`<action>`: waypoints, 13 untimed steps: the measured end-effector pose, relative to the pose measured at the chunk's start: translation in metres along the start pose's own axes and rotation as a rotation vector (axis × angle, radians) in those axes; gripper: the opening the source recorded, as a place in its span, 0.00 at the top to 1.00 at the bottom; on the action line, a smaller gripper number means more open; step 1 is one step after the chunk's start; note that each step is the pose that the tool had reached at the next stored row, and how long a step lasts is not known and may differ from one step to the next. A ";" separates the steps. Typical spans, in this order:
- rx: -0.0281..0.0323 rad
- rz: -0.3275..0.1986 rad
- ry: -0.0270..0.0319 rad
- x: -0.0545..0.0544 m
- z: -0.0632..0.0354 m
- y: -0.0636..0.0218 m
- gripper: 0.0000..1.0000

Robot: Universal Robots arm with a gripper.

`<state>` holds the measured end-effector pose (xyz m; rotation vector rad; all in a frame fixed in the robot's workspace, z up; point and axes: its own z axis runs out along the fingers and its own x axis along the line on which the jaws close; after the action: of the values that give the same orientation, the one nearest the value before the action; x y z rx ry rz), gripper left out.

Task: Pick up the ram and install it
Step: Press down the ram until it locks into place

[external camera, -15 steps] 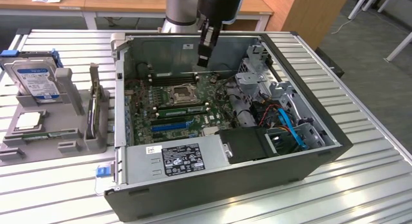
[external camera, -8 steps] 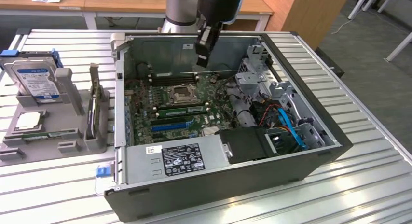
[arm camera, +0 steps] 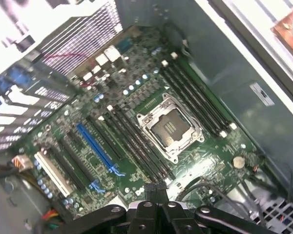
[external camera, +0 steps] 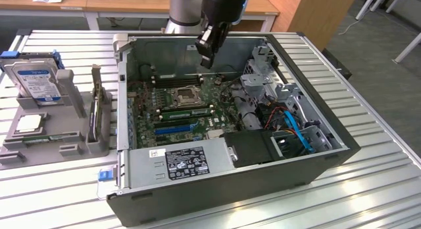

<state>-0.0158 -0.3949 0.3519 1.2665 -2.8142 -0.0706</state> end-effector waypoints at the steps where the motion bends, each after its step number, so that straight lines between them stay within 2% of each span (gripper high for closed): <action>1: -0.0005 0.018 -0.0011 0.000 0.0001 0.0000 0.89; 13: -0.0074 0.236 -0.0152 0.000 0.0017 -0.0002 0.89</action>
<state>-0.0157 -0.3949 0.3502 0.9274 -2.9492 -0.0803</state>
